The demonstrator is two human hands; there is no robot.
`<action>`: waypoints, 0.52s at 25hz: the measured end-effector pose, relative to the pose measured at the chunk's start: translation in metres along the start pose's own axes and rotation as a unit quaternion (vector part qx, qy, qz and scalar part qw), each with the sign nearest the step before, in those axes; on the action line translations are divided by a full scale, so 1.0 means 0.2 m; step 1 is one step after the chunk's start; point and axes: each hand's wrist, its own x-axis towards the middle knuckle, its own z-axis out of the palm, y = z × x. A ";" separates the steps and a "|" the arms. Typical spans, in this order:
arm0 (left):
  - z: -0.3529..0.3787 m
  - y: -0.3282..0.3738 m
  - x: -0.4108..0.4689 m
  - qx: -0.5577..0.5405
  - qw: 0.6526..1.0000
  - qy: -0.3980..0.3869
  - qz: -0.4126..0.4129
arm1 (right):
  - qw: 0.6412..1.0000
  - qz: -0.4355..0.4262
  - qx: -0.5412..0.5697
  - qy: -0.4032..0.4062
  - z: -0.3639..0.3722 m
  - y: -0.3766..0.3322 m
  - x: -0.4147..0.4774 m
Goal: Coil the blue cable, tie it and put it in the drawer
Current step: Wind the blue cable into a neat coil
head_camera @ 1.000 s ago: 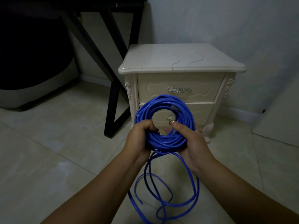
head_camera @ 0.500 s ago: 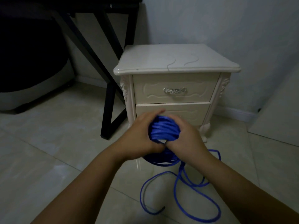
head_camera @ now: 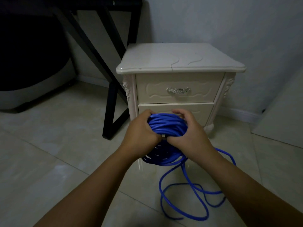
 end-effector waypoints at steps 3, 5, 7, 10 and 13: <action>-0.03 0.01 0.02 -0.084 0.994 0.026 -0.068 | 0.995 0.051 0.082 0.032 0.00 0.03 0.01; -0.03 0.01 0.02 -0.125 0.987 0.037 -0.089 | 0.988 0.076 0.123 0.045 0.02 0.05 0.01; -0.02 0.01 0.00 -0.160 0.981 0.046 -0.097 | 0.978 0.094 0.179 0.052 0.03 0.07 0.01; 0.01 0.01 -0.01 -0.222 0.965 0.072 -0.121 | 0.960 0.113 0.249 0.064 0.03 0.09 0.01; 0.01 -0.01 0.00 -0.282 0.942 0.094 -0.152 | 0.941 0.132 0.307 0.049 0.05 0.10 0.02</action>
